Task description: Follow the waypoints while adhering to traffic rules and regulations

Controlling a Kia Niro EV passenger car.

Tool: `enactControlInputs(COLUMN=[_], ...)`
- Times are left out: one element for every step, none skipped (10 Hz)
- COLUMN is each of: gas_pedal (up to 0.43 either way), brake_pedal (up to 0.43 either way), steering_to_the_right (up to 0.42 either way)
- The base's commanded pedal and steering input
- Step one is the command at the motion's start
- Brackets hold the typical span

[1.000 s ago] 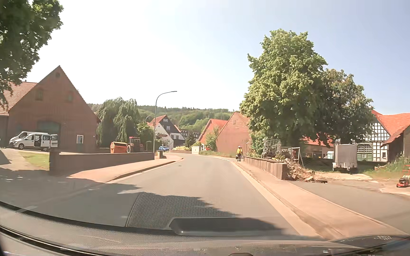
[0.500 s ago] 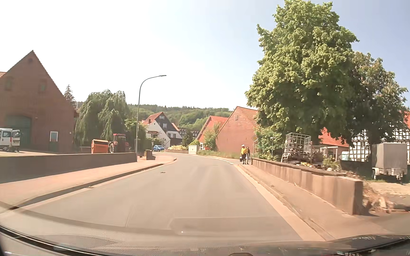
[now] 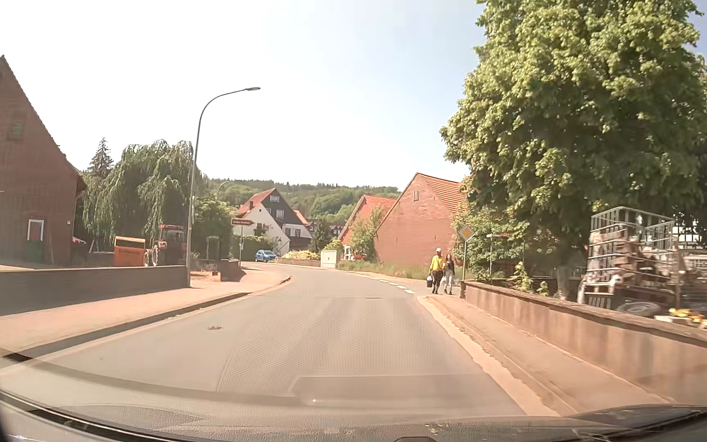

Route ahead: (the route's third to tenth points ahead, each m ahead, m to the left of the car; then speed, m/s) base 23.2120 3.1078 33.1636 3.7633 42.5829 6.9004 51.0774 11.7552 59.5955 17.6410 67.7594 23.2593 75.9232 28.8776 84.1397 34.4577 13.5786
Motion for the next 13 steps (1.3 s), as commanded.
enactControlInputs(gas_pedal=[0.118,0.118,0.118,0.118,0.118,0.118,0.118,0.118,0.118,0.118,0.118,0.130,0.150], brake_pedal=[0.000,0.000,0.000,0.000,0.000,0.000,0.000,0.000,0.000,0.000,0.000,0.000,0.000], steering_to_the_right=[-0.007,-0.008,-0.009,-0.011,-0.014,-0.016,-0.019,-0.022,-0.026,-0.033,-0.036,-0.036,-0.034])
